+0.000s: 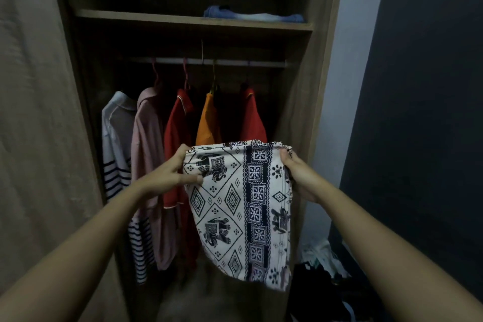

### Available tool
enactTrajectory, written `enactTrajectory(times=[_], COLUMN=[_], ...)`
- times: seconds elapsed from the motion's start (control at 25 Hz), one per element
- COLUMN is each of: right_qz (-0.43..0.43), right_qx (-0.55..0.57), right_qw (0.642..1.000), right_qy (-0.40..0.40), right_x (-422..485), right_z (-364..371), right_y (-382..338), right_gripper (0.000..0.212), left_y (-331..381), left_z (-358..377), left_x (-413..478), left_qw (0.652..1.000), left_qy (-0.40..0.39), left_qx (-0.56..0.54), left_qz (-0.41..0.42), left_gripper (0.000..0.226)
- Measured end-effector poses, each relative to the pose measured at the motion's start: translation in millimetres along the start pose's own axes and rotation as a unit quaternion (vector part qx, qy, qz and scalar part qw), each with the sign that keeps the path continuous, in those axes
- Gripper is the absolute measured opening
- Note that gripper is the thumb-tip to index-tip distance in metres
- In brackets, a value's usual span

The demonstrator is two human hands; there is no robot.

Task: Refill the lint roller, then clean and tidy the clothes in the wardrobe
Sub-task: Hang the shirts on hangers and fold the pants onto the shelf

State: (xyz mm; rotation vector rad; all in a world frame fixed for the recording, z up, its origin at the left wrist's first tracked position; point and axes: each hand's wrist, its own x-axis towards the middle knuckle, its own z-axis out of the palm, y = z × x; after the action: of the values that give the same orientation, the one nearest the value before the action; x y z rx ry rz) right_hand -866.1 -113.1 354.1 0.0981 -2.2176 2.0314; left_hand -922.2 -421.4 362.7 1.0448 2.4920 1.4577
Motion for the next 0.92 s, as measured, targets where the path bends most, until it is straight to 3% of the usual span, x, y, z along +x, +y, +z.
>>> enactTrajectory(times=[0.12, 0.24, 0.36, 0.44, 0.52, 0.56, 0.6, 0.68, 0.76, 0.88, 0.92], right_qz=[0.04, 0.133, 0.247, 0.28, 0.266, 0.26, 0.264, 0.263, 0.255, 0.245, 0.252], right_qx=[0.016, 0.014, 0.029, 0.032, 0.022, 0.017, 0.025, 0.061, 0.079, 0.083, 0.073], right_qw=[0.999, 0.991, 0.969, 0.959, 0.964, 0.965, 0.964, 0.962, 0.963, 0.964, 0.963], right_qy=[-0.009, -0.004, 0.009, 0.018, 0.017, 0.02, 0.022, 0.032, 0.042, 0.06, 0.067], right_x=[4.5, 10.3, 14.6, 18.2, 22.9, 25.7, 26.7, 26.4, 29.4, 31.6, 31.4], right_z=[4.3, 0.3, 6.4, 11.8, 12.5, 10.5, 9.3, 6.9, 4.5, 4.5, 3.8], right_y=[7.7, 29.0, 51.6, 62.6, 62.2, 59.4, 52.5, 42.3, 42.5, 39.4, 38.0], right_gripper=[0.043, 0.056, 0.051, 0.043, 0.025, 0.019, 0.016, 0.026, 0.03, 0.028, 0.03], left_y=[-7.7, -10.2, -15.4, -17.6, -12.2, -8.1, -3.7, 6.7, 7.8, 4.7, 3.4], left_z=[17.6, 22.5, 27.7, 26.3, 23.5, 22.8, 22.7, 24.8, 22.1, 15.6, 15.5], left_x=[-5.5, 2.0, 8.2, 8.0, 5.6, 5.3, 5.7, 5.5, 6.1, 3.7, 0.5], left_qw=[0.988, 0.951, 0.893, 0.851, 0.825, 0.841, 0.879, 0.942, 0.969, 0.985, 0.993], left_qy=[0.012, 0.157, 0.251, 0.188, 0.126, 0.133, 0.149, 0.166, 0.13, 0.066, 0.028], left_qx=[-0.148, -0.262, -0.333, -0.419, -0.489, -0.468, -0.402, -0.256, -0.197, -0.127, -0.059], left_qz=[-0.034, -0.056, -0.17, -0.255, -0.256, -0.236, -0.209, -0.137, -0.073, -0.093, -0.097], left_gripper=[0.05, 0.057, 0.031, 0.018, 0.028, 0.039, 0.046, 0.039, 0.039, 0.027, 0.038])
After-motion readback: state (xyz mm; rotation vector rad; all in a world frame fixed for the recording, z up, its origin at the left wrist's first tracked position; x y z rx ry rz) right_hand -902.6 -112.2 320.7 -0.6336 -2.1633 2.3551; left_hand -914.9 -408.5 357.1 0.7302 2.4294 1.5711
